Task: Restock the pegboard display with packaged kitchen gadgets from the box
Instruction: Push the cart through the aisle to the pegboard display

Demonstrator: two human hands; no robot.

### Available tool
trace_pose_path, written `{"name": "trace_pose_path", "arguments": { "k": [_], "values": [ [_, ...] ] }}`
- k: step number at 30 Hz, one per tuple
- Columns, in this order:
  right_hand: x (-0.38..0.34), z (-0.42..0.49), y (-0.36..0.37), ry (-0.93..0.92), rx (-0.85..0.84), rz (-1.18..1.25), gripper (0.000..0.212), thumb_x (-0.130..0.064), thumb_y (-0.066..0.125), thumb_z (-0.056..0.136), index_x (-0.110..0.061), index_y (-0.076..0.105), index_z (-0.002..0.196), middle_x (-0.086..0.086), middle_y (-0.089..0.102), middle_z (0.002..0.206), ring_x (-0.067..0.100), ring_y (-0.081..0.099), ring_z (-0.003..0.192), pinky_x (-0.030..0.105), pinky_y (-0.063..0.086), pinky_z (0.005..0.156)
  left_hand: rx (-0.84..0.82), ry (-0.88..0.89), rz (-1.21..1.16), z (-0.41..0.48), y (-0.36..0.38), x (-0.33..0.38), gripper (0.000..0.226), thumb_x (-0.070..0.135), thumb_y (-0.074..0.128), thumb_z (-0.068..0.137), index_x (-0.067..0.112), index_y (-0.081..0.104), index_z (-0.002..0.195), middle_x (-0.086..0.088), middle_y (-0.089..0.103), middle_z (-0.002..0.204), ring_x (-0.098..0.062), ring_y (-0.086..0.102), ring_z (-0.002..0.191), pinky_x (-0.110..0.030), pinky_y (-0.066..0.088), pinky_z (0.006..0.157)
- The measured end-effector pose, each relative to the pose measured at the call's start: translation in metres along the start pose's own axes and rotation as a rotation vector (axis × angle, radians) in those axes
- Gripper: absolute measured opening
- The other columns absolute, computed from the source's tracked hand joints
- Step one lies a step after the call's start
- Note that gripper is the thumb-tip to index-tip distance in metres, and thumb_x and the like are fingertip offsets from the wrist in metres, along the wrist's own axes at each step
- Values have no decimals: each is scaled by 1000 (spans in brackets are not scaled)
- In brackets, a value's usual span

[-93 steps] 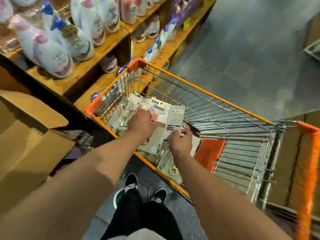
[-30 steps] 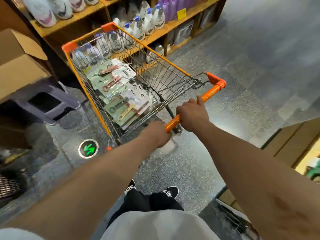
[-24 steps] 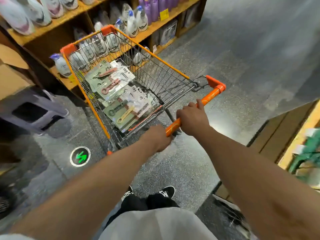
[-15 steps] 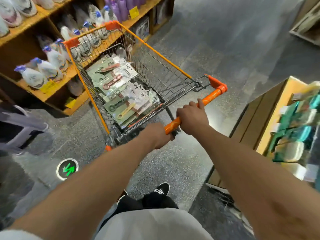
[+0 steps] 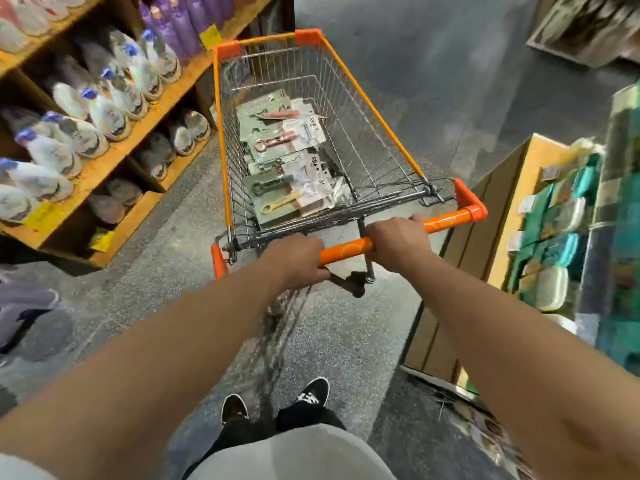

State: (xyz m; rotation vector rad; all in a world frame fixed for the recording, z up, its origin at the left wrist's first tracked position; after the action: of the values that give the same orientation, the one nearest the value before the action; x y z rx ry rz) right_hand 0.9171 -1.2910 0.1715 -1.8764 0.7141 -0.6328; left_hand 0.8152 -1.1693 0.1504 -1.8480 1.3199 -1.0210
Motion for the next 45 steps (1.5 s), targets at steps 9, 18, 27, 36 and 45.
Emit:
{"name": "trace_pose_path", "arguments": {
  "k": [9,18,27,36,45],
  "values": [
    [45,45,-5,15,-110,145,43,-48,62,90,-37,62,132,1,70,117,30,64,112,41,49,89,-69,-43,184,82,-46,-14,24,49,63,92,25,65,92,0,63,82,-20,61,74,-32,42,60],
    [120,138,-20,107,-182,297,37,-62,57,89,-26,54,80,-2,61,82,27,58,77,35,49,71,-19,99,351,219,-130,-2,25,50,61,90,26,64,88,3,59,80,-27,59,78,-35,47,67],
    [249,248,-44,371,-230,375,28,-49,60,86,-22,58,78,-3,60,77,26,59,73,35,49,68,-40,261,397,381,-224,50,19,43,62,90,26,67,97,2,56,81,-27,55,80,-35,45,70],
    [356,338,-66,495,-292,450,25,-49,62,87,-24,64,82,-3,66,79,23,66,73,39,57,76,-96,415,419,529,-289,96,15,41,62,88,30,66,97,5,57,80,-26,59,81,-37,47,70],
    [494,442,-101,587,-309,506,25,-43,61,87,-20,64,77,-2,63,73,23,64,70,41,60,78,-131,508,490,692,-373,162,11,41,61,91,31,57,88,6,53,77,-25,56,81,-35,46,70]
  ]
}}
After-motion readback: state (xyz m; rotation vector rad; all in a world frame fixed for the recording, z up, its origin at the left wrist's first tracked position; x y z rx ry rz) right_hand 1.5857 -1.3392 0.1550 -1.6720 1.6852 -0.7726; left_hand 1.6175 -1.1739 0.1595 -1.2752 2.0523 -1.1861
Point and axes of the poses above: each hand's wrist, its own z-axis towards the middle knuckle, its own y-axis out of the palm, x = y × z, the point moved 9 cm from there along z, towards the middle knuckle
